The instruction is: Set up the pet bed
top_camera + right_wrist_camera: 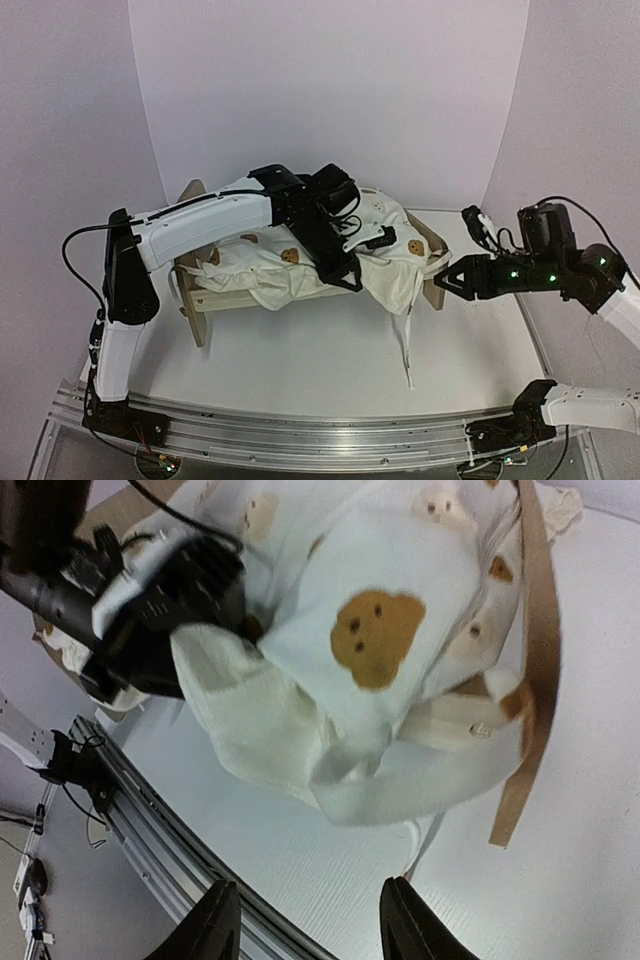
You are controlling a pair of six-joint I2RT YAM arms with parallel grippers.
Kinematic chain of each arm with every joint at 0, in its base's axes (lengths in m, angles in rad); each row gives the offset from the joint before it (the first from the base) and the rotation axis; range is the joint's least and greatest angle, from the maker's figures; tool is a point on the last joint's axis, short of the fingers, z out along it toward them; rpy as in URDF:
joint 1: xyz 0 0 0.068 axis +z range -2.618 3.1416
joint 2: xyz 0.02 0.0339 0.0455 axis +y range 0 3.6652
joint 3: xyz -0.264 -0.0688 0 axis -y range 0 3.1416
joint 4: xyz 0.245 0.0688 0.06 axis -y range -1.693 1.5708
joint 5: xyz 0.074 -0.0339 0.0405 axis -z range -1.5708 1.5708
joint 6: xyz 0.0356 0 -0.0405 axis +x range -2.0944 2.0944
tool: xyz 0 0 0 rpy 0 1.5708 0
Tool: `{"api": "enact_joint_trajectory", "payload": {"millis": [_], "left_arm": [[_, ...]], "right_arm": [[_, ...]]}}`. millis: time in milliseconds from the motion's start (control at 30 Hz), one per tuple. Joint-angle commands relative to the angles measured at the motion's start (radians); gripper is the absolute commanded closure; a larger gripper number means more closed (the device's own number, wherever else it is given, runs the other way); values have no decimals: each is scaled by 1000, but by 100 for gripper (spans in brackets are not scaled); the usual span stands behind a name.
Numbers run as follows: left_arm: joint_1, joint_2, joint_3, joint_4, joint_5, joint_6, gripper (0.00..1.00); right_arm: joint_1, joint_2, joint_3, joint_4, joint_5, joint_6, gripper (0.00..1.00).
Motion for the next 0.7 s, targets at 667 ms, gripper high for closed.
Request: {"api": "enact_joint_trajectory", "payload": {"millis": [667], "left_arm": [[4, -147, 275, 145, 253, -208, 100]], "right_arm": [[320, -52, -710, 1081, 690, 54, 69]]}}
